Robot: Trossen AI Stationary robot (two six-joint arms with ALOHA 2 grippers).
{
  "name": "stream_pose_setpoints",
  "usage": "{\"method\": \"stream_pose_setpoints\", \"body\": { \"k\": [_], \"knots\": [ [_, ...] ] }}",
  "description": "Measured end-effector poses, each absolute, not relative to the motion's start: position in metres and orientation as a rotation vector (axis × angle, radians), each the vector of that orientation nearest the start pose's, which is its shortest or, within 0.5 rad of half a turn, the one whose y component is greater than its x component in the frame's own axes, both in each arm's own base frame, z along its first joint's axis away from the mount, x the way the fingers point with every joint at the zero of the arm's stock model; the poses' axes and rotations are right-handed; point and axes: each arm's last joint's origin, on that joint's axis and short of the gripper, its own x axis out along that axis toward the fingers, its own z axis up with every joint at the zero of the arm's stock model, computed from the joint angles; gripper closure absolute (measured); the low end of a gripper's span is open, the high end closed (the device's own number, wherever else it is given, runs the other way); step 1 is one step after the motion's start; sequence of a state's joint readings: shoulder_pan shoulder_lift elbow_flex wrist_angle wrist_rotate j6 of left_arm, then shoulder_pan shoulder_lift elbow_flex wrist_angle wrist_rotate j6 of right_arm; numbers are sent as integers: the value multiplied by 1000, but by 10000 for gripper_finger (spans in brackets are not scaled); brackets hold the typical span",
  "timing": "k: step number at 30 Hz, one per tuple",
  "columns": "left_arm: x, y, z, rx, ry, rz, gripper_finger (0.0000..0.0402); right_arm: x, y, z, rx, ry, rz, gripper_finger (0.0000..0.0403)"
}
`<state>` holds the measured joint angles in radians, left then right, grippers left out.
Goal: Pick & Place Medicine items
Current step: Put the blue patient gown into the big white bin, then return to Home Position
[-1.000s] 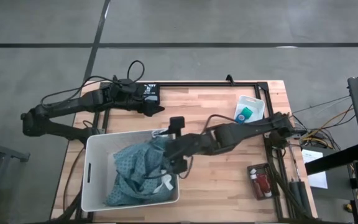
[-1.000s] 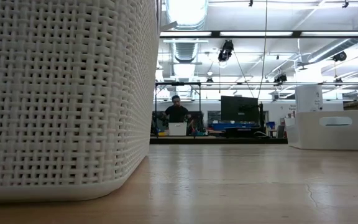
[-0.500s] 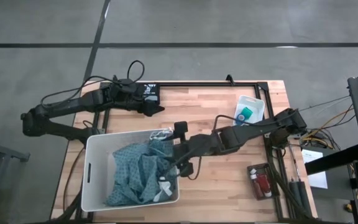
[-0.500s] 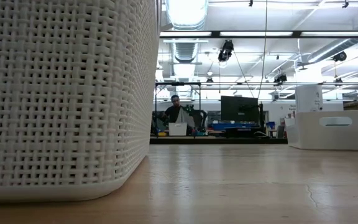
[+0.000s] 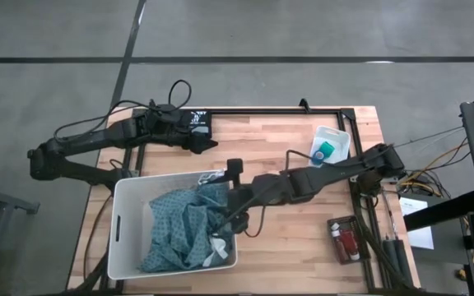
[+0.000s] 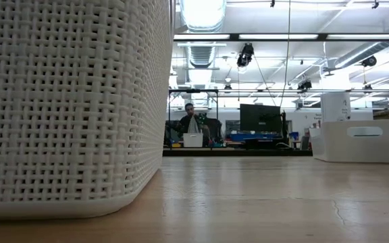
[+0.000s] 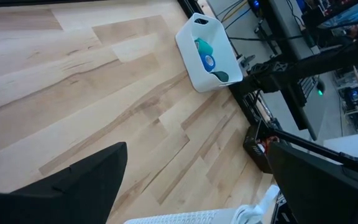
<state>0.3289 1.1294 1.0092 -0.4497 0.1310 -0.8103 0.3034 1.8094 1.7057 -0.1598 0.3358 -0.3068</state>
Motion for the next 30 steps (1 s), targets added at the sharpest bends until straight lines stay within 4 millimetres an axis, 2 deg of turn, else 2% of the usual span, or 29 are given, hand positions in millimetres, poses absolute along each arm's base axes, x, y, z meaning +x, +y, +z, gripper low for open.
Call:
{"method": "stream_pose_setpoints", "body": {
  "k": [8,13,18,22,26,30],
  "knots": [
    [227,74,320,-918,450,411,9,439,121,323,-416,307,11,101],
    [227,74,320,-917,451,411,9,456,124,306,-466,349,-2,101],
    [227,74,320,-917,450,411,9,449,128,323,-488,338,-32,101],
    [227,74,320,-917,450,410,9,429,129,347,-511,348,-41,101],
    [227,74,320,-917,450,410,9,404,123,378,-455,320,-70,101],
    [227,74,320,-917,451,410,9,381,115,388,-395,407,-75,101]
  ]
}}
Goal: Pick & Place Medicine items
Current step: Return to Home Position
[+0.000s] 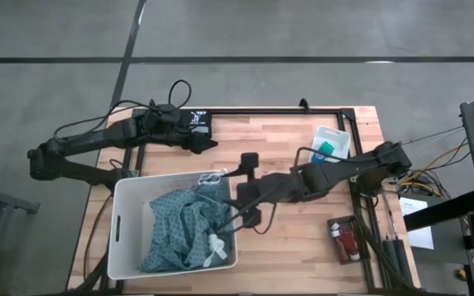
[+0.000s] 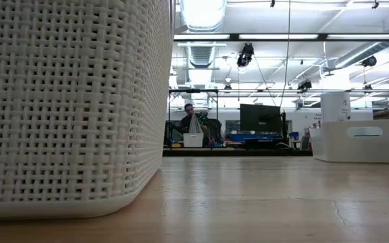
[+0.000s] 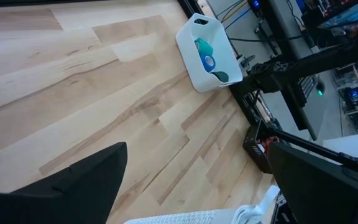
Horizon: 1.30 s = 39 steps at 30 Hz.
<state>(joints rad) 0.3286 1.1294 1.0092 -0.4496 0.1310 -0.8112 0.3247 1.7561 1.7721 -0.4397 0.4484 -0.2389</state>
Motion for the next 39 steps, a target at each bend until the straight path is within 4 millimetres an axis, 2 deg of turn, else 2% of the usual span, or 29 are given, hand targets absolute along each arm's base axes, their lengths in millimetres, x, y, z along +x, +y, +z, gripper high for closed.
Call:
{"method": "stream_pose_setpoints", "body": {
  "k": [5,9,12,17,21,27,31,39],
  "knots": [
    [227,74,320,-915,451,410,9,367,123,370,-358,461,-73,101],
    [227,74,320,-915,451,410,9,352,139,349,-360,359,-132,101],
    [227,74,320,-915,451,410,9,333,143,333,-343,279,-120,101],
    [227,74,320,-915,451,410,9,296,127,322,-237,154,-25,101],
    [227,73,320,-916,455,411,9,265,111,310,-213,120,26,101],
    [227,73,320,-917,458,413,9,225,93,290,-189,22,-32,101],
    [227,73,320,-918,461,415,9,201,79,275,-222,32,-100,101],
    [226,73,319,-920,468,418,9,154,59,247,-170,-20,-47,101]
  ]
}}
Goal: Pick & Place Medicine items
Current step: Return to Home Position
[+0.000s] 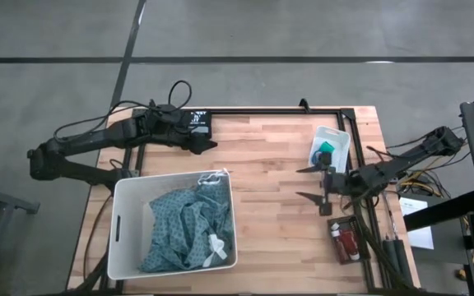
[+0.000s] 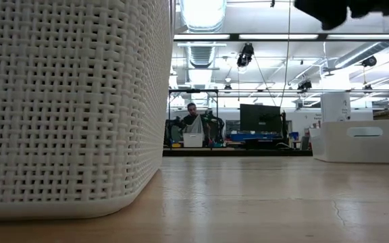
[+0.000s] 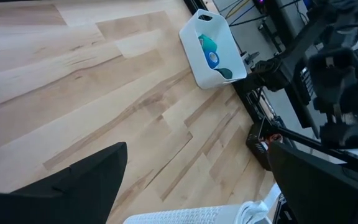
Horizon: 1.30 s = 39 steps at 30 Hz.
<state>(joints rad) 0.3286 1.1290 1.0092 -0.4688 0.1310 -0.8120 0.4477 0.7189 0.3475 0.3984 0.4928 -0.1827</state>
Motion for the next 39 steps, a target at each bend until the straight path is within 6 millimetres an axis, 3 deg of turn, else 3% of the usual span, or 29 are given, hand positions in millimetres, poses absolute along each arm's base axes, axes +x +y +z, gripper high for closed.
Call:
{"method": "stream_pose_setpoints", "body": {
  "k": [9,17,23,39],
  "knots": [
    [226,73,319,-920,469,418,9,107,36,222,-99,-129,-60,101],
    [226,73,319,-920,469,418,9,87,27,205,-75,-168,-60,101],
    [226,73,319,-919,470,418,9,87,26,192,-102,-165,-79,101],
    [226,73,319,-917,470,422,9,89,25,184,-52,-172,-122,101]
  ]
}}
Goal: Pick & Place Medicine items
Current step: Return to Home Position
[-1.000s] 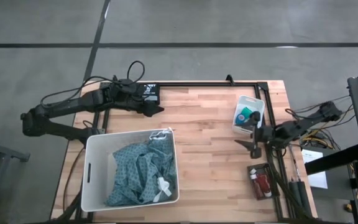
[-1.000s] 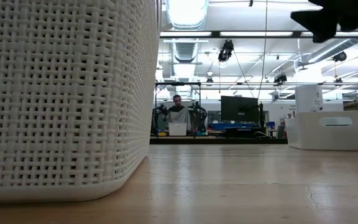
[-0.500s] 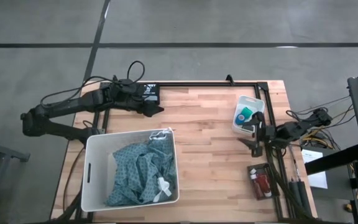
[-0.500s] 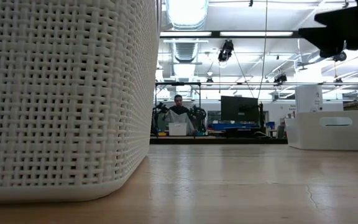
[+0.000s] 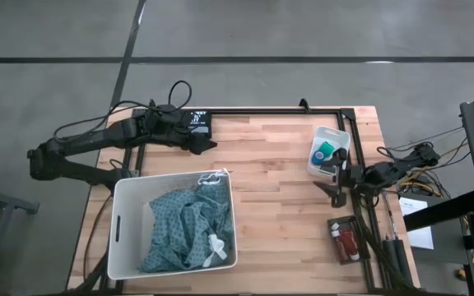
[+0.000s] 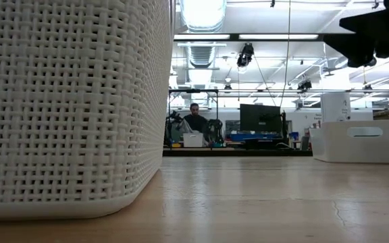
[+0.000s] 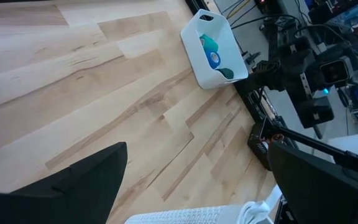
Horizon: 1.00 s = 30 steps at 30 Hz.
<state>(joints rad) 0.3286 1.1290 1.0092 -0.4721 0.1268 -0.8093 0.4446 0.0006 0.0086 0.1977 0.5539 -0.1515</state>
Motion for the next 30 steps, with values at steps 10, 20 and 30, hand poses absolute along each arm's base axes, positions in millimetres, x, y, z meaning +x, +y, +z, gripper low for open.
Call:
{"method": "stream_pose_setpoints", "body": {
  "k": [10,20,30],
  "knots": [
    [226,73,319,-917,471,423,9,88,24,186,-94,-179,-181,101],
    [226,73,319,-918,471,423,9,88,24,186,-97,-175,-180,101],
    [226,73,319,-919,470,423,9,88,24,186,-99,-175,-179,101]
  ]
}}
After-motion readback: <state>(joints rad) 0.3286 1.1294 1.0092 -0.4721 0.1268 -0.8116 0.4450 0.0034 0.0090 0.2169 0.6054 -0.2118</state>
